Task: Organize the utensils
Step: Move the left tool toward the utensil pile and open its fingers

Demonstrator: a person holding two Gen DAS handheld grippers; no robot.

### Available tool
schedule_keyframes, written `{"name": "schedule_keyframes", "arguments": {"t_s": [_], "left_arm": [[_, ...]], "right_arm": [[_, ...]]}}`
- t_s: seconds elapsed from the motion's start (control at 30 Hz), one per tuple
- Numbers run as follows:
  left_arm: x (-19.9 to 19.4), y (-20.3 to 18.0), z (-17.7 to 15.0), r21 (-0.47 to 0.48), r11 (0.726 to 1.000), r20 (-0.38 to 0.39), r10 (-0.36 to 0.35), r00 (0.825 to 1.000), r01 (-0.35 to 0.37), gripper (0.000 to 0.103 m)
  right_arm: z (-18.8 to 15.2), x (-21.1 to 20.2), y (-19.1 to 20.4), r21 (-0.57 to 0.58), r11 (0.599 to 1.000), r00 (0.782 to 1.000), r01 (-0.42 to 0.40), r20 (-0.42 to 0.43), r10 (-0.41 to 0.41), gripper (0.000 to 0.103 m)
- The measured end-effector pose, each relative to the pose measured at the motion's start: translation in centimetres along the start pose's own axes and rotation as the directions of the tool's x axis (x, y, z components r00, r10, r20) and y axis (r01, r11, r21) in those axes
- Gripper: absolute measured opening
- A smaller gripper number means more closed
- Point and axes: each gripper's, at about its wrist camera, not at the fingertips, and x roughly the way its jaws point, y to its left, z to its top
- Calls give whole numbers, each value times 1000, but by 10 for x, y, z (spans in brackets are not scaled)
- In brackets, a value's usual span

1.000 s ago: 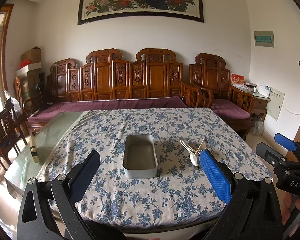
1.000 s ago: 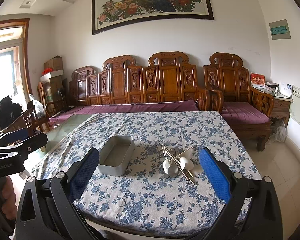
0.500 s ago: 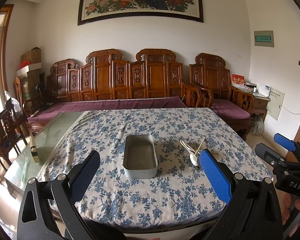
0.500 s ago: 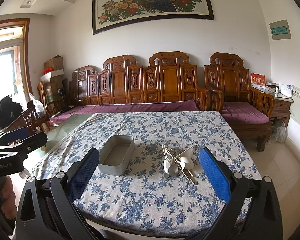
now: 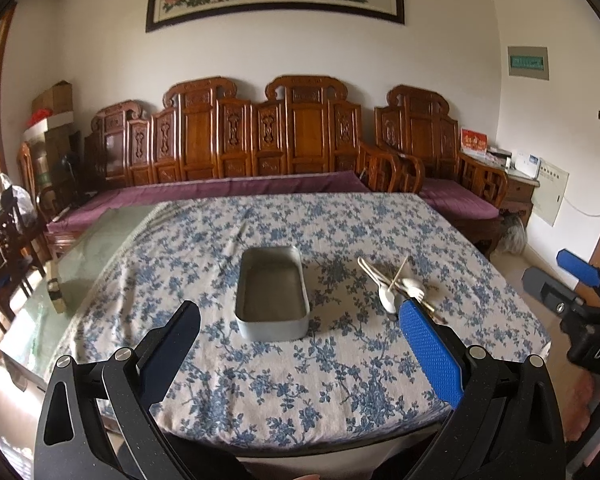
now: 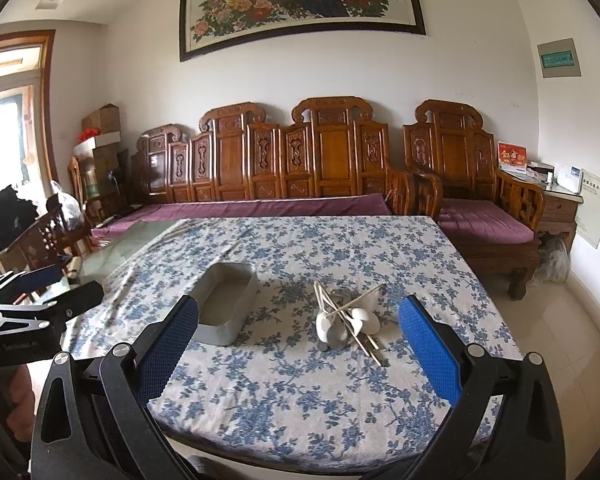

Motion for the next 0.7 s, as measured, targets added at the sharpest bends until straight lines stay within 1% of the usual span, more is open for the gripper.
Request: {"name": "schedule_keyframes", "arguments": {"t_s": [0.1,0.17,0.23,0.3,0.4,0.47,0.57,0.7], "left_arm": [[20,-1,-5,-3,1000,-36,-13,999,13,97],[34,-1,-9,-7,1000,-59,-27,998,26,97],[48,-2,-11,-3,999,-78,-34,996,34,97],[61,-4,-13,6,999,-95,-36,995,37,97],[81,-5,-16,6,998,-128,-59,990,61,97],[93,-8,-17,16,998,-145,-66,987,69,97],[114,-17,-19,58,995,-165,-67,984,78,97],[137,-28,-23,95,991,-199,-76,977,97,97]], "right_arm": [[-4,16,-10,2,1000,1000,5,-19,-5,100],[-6,25,-16,-3,1000,999,3,-34,-3,88],[-11,39,-21,-8,1000,998,-3,-65,2,82],[-15,52,-27,-12,1000,996,-3,-88,2,78],[-22,72,-34,-18,1000,993,-4,-118,2,72],[-26,88,-41,-21,1000,990,-1,-141,-2,65],[-28,109,-51,-21,1000,986,-1,-170,-2,58],[-31,143,-67,-24,1000,977,0,-214,-5,53]]}}
